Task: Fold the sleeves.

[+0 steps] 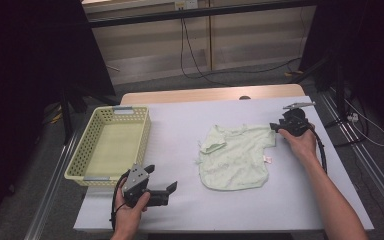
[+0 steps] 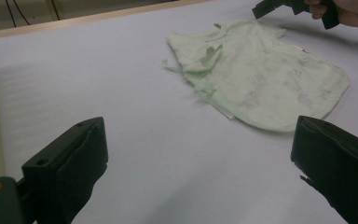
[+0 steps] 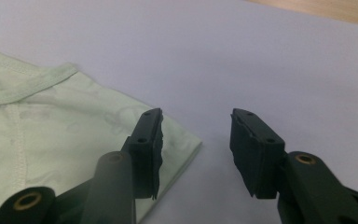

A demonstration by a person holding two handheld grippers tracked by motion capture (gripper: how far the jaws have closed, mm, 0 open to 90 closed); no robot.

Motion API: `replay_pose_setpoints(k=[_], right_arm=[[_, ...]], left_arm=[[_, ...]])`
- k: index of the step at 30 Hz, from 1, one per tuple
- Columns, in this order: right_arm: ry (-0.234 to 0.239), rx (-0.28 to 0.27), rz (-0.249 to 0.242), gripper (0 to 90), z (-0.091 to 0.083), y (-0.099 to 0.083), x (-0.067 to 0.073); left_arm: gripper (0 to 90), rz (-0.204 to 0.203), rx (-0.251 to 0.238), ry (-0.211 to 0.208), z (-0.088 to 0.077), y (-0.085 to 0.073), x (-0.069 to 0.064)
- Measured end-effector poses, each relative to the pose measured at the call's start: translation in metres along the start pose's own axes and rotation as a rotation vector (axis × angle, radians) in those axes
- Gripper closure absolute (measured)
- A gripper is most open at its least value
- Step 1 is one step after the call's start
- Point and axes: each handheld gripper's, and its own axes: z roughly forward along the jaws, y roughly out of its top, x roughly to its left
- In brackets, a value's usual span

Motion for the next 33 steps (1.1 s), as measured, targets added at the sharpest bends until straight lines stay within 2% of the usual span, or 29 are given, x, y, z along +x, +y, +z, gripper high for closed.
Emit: replay_pose_setpoints(k=[8, 9, 12, 14, 15, 16, 20, 24, 28, 33], right_arm=[[-0.007, 0.028, 0.003, 58.3, 0.0058, -0.0023, 0.0001], [0.003, 0.025, 0.001, 63.5, 0.006, -0.0027, 0.0011], [0.011, 0.023, -0.006, 68.5, 0.0062, -0.0027, 0.002], [0.019, 0.029, -0.01, 71.6, 0.0059, -0.002, 0.0033], [0.028, 0.033, -0.009, 77.2, 0.0059, -0.0017, 0.0042], [0.028, 0.033, -0.009, 77.2, 0.0059, -0.0017, 0.0042], [0.051, 0.033, -0.01, 86.2, 0.0062, -0.0014, 0.0053], [0.06, 0.025, -0.004, 87.8, 0.0063, -0.0021, 0.0048], [0.044, 0.032, -0.007, 88.2, 0.0058, -0.0011, 0.0074], [0.046, 0.015, 0.01, 88.3, 0.0027, 0.0008, 0.0071]], left_arm=[[4.0, -0.016, 0.005, 0.003, -0.0011, -0.0004, 0.0019], [4.0, -0.013, 0.012, 0.002, -0.001, -0.0005, 0.0015], [4.0, -0.017, 0.013, 0.001, -0.0005, -0.0006, 0.0005], [4.0, -0.006, 0.014, -0.002, -0.0002, -0.0004, 0.0006], [4.1, 0.002, 0.015, -0.002, -0.0002, -0.0003, 0.0006], [4.1, 0.004, 0.016, -0.003, 0.0, -0.0002, 0.0008], [4.1, -0.011, 0.011, 0.0, 0.0007, -0.0006, 0.0016], [4.1, -0.002, 0.022, -0.001, 0.0009, -0.0005, 0.002], [4.0, -0.004, 0.019, -0.004, 0.0009, -0.0005, 0.0022], [4.0, 0.001, 0.023, -0.002, 0.001, -0.0004, 0.0021]])
